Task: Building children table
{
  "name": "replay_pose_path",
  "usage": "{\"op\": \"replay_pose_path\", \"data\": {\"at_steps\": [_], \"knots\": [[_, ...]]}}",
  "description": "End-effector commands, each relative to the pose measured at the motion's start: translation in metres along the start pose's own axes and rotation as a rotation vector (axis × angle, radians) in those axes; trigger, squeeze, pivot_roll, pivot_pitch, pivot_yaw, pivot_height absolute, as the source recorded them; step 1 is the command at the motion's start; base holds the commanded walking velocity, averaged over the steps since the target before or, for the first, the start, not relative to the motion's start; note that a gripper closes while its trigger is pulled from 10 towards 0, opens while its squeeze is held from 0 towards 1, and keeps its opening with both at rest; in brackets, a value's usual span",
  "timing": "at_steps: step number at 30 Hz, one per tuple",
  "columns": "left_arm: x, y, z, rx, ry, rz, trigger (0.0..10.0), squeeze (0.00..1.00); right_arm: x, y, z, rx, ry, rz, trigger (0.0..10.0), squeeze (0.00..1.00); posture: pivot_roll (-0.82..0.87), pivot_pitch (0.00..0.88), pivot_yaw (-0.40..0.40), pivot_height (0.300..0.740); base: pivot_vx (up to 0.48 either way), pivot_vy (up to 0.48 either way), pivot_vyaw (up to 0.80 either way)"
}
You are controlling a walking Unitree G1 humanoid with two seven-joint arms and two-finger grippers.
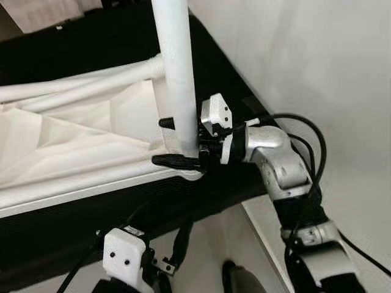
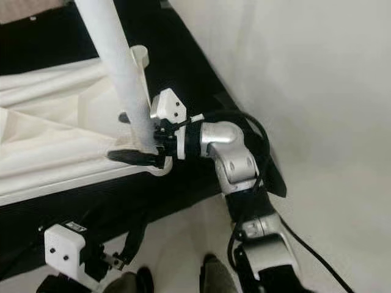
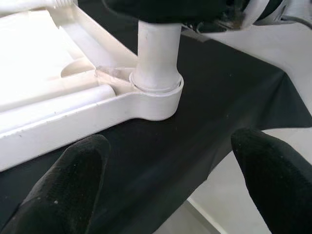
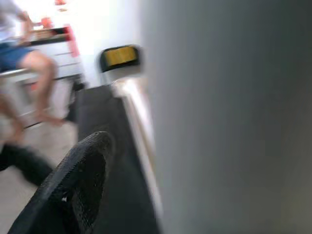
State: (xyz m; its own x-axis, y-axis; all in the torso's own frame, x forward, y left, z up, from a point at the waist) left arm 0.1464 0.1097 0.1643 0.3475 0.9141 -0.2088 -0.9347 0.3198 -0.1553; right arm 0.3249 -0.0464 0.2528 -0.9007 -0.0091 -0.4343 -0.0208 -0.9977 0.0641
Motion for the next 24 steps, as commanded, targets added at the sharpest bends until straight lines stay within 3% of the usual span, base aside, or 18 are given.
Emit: {"op": "replay_pose_path", "data": {"at_steps": [1, 4, 5, 9, 15, 17, 18, 21, 22, 24], "knots": [[0.0, 0.004, -0.004, 0.033, 0.001, 0.004, 10.0, 0.0, 0.005, -0.009, 0.001, -0.021, 0.006, 0.119, 10.0, 0.0, 0.05, 0.298, 0.057, 0.74, 0.0, 0.0, 0.0], [0.0, 0.005, -0.004, 0.036, 0.001, 0.003, 10.0, 0.0, 0.003, -0.009, -0.001, -0.009, 0.011, 0.151, 10.0, 0.0, 0.06, 0.299, 0.057, 0.74, 0.0, 0.0, 0.0], [-0.001, 0.006, -0.004, 0.04, 0.001, 0.0, 10.0, 0.0, -0.002, -0.008, -0.007, 0.022, 0.027, 0.209, 0.0, 0.0, 0.06, 0.303, 0.053, 0.74, 0.0, 0.0, 0.0], [-0.003, 0.007, -0.003, 0.04, 0.001, 0.0, 10.0, 0.0, -0.006, -0.006, -0.009, 0.029, 0.029, 0.23, 0.0, 0.0, 0.06, 0.307, 0.053, 0.74, 0.0, 0.0, 0.0], [-0.004, 0.007, -0.003, 0.038, 0.004, 0.002, 10.0, 0.0, -0.009, 0.001, -0.017, 0.067, 0.044, 0.141, 0.0, 0.0, 0.06, 0.319, 0.048, 0.74, 0.0, 0.0, 0.0], [-0.004, 0.007, -0.002, 0.037, 0.006, 0.003, 10.0, 0.0, -0.009, 0.009, -0.027, 0.115, 0.053, 0.051, 0.0, 0.0, 0.05, 0.324, 0.046, 0.74, 0.0, 0.0, 0.0], [-0.004, 0.007, -0.002, 0.036, 0.006, 0.003, 10.0, 0.0, -0.008, 0.015, -0.035, 0.173, 0.037, -0.062, 0.0, 0.0, 0.05, 0.329, 0.038, 0.74, 0.0, 0.0, 0.0], [-0.003, 0.007, -0.002, 0.036, 0.007, 0.004, 10.0, 0.0, -0.007, 0.02, -0.041, 0.211, 0.028, -0.136, 0.0, 0.0, 0.05, 0.329, 0.038, 0.74, 0.0, 0.0, 0.0], [-0.003, 0.007, -0.002, 0.035, 0.007, 0.004, 10.0, 0.0, 0.001, 0.025, -0.051, 0.273, -0.028, -0.254, 0.0, 0.0, 0.04, 0.333, 0.034, 0.74, 0.0, 0.0, 0.0], [-0.001, 0.008, -0.001, 0.035, 0.005, 0.003, 10.0, 0.0, 0.035, 0.05, -0.079, 0.546, -0.206, -0.822, 0.0, 0.0, 0.03, 0.334, 0.033, 0.74, 0.0, 0.0, 0.0]]}}
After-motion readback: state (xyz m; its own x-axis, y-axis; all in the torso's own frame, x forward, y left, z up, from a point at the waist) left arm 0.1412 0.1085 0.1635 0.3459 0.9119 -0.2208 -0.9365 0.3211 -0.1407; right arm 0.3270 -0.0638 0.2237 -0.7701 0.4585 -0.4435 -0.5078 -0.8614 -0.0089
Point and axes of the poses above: a point about 5 cm out from each wrist's last joint towards the gripper, its own y axis pointing back from the gripper into the wrist, its own z axis along the axis of the wrist's last joint, x = y × z, the point moved 1 cm from there along -y, pointing out of the wrist towards the gripper, and after that the axes turned 10 degrees about y, right-handed, at the moved point
